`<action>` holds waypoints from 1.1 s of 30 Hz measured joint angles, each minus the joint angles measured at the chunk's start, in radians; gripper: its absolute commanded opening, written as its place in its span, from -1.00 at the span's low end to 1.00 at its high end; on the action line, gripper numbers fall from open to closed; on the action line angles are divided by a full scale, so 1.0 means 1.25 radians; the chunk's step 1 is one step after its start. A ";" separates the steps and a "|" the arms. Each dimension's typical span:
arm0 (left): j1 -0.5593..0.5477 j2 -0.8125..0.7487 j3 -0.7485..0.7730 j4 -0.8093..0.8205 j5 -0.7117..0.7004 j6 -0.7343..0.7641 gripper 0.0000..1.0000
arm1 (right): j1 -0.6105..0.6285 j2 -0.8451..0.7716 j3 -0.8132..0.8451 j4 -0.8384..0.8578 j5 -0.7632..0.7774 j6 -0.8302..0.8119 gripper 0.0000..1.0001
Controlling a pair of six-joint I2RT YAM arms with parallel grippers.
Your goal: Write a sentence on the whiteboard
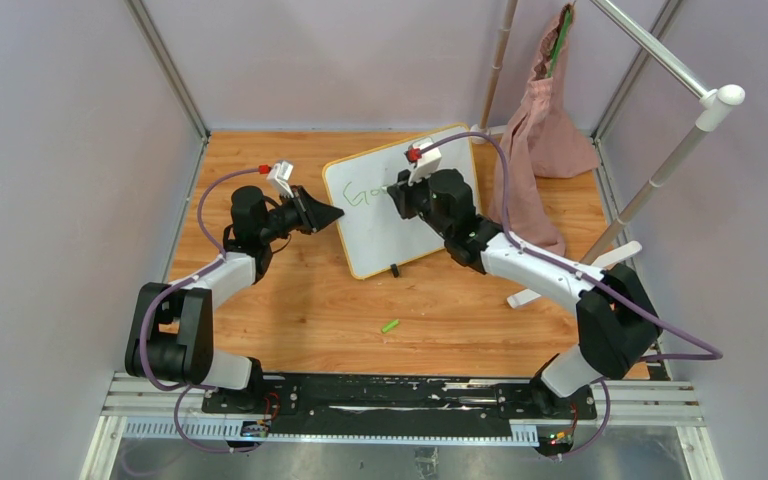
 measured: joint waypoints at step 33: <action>0.000 0.000 0.000 0.006 0.003 0.000 -1.00 | -0.081 -0.051 -0.012 -0.001 0.015 0.011 -1.00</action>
